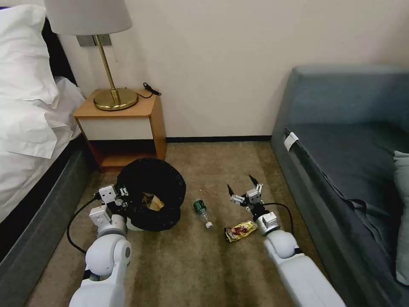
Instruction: Pick up the trash bin, then pick up the garbage on the floor and place it into the trash bin.
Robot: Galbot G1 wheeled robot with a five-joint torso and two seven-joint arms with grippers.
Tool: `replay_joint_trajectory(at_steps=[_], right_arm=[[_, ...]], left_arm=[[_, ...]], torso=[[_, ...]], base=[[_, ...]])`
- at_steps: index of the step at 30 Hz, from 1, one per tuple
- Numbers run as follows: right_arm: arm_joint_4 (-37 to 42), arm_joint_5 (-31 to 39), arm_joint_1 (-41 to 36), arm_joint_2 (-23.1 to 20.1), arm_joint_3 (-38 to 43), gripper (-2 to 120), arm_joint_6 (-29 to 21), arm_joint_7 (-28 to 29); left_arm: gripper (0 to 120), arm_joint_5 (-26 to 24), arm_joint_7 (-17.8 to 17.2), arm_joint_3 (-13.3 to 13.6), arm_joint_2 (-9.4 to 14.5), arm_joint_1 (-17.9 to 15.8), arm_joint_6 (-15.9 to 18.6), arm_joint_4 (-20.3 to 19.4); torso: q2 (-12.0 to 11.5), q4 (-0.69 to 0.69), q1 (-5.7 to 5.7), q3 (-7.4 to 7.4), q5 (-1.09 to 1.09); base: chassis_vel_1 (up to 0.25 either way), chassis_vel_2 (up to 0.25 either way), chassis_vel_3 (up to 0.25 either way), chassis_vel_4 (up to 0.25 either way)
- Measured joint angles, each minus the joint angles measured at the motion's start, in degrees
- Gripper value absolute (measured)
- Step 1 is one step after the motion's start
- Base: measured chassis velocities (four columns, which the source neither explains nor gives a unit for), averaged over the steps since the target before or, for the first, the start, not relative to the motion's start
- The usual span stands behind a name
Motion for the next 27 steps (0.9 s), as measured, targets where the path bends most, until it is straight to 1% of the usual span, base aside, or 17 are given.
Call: replay_joint_trajectory(at_steps=[2,3,4,5,7,8,9,11,12,13,14,15,16,17,19,22,27], right_arm=[[-4.1,-4.8,1.9,-1.8,0.9,100,0.0,-12.5],[-4.1,-4.8,1.9,-1.8,0.9,100,0.0,-12.5],[-6.0,-7.2,2.7,-1.7,1.5,100,0.5,-16.2],[-6.0,-7.2,2.7,-1.7,1.5,100,0.5,-16.2],[-11.4,-15.4,5.0,-0.1,3.7,100,2.9,-23.9],[-11.4,-15.4,5.0,-0.1,3.7,100,2.9,-23.9],[-13.8,-19.1,6.3,0.8,4.6,100,4.3,-24.9],[-14.7,-20.5,6.8,1.2,4.8,100,4.7,-24.8],[-15.7,-22.9,7.5,1.5,4.9,100,5.1,-23.5],[-17.6,-28.5,9.1,2.4,5.2,100,5.6,-20.4],[-17.6,-28.5,9.1,2.4,5.2,100,5.6,-20.4],[-20.0,-34.7,11.2,3.2,5.5,100,6.9,-17.7],[-21.2,-36.9,12.0,3.5,5.2,100,7.2,-16.4],[-21.2,-36.9,12.0,3.5,5.2,100,7.2,-16.4],[-24.6,-42.0,14.0,3.8,3.8,100,8.0,-13.7],[-27.0,-45.3,15.4,3.9,2.9,100,8.9,-13.2],[-29.2,-45.0,16.7,4.0,3.2,100,9.1,-14.9]], left_arm=[[5,0.4,-0.1,0.0,-0.3,-0.6,0.1,0.0],[5,0.4,-0.1,0.0,-0.3,-0.6,0.1,0.0],[5,0.5,-0.1,0.1,-0.4,-0.8,0.1,0.1],[5,0.5,-0.1,0.1,-0.4,-0.8,0.1,0.1],[5,1.1,-0.1,0.5,-0.9,-0.8,0.2,0.7],[5,1.1,-0.1,0.5,-0.9,-0.8,0.2,0.7],[5,1.4,-0.1,0.5,-1.0,-0.6,0.2,0.8],[5,1.4,-0.2,0.5,-1.0,-0.6,0.2,0.8],[5,1.5,-0.2,0.4,-1.0,-0.6,0.2,0.8],[5,1.6,-0.2,0.3,-1.1,-0.6,0.2,0.9],[5,1.6,-0.2,0.3,-1.1,-0.6,0.2,0.9],[5,1.7,-0.3,0.3,-1.2,-0.5,0.1,0.9],[5,1.7,-0.4,0.3,-1.2,-0.5,0.1,1.0],[5,1.7,-0.4,0.3,-1.2,-0.5,0.1,1.0],[5,1.8,-0.5,0.4,-1.4,-0.4,0.0,1.1],[5,1.8,-0.5,0.5,-1.5,-0.4,0.0,1.3],[5,1.9,-0.5,0.6,-1.5,-0.4,-0.2,1.6]], torso=[[0.0,-0.02,0.00,0.00,0.02],[0.0,-0.02,0.00,0.00,0.02],[0.0,-0.02,0.00,0.00,0.01],[0.0,-0.02,0.00,0.00,0.01],[0.0,-0.01,0.00,0.00,0.02],[0.0,-0.01,0.00,0.00,0.02],[0.0,0.00,0.00,0.00,0.02],[0.0,0.00,0.00,0.00,0.02],[0.0,0.00,0.00,0.00,0.02],[0.0,-0.01,0.00,0.01,0.02],[0.0,-0.01,0.00,0.01,0.02],[0.0,0.00,0.00,0.00,0.00],[0.0,0.01,0.00,0.01,0.00],[0.0,0.01,0.00,0.01,0.00],[0.0,0.01,0.00,0.01,0.01],[0.0,0.00,0.00,0.01,0.01],[0.0,0.00,0.00,0.00,0.01]], base=[[0.000,0.000,0.000,0.000],[0.000,0.000,0.000,0.000],[0.000,0.000,0.000,0.000],[0.000,0.000,0.000,0.000],[0.000,0.000,0.000,0.000],[0.000,0.000,0.000,0.000],[0.000,0.000,0.000,0.000],[0.000,0.000,0.000,0.000],[0.000,0.000,0.000,0.000],[0.000,0.000,0.000,0.000],[0.000,0.000,0.000,0.000],[0.000,0.000,0.000,0.000],[0.000,0.000,0.000,0.000],[0.000,0.000,0.000,0.000],[0.000,0.000,0.000,0.000],[0.000,0.000,0.000,0.000],[0.000,0.000,0.000,0.000]])
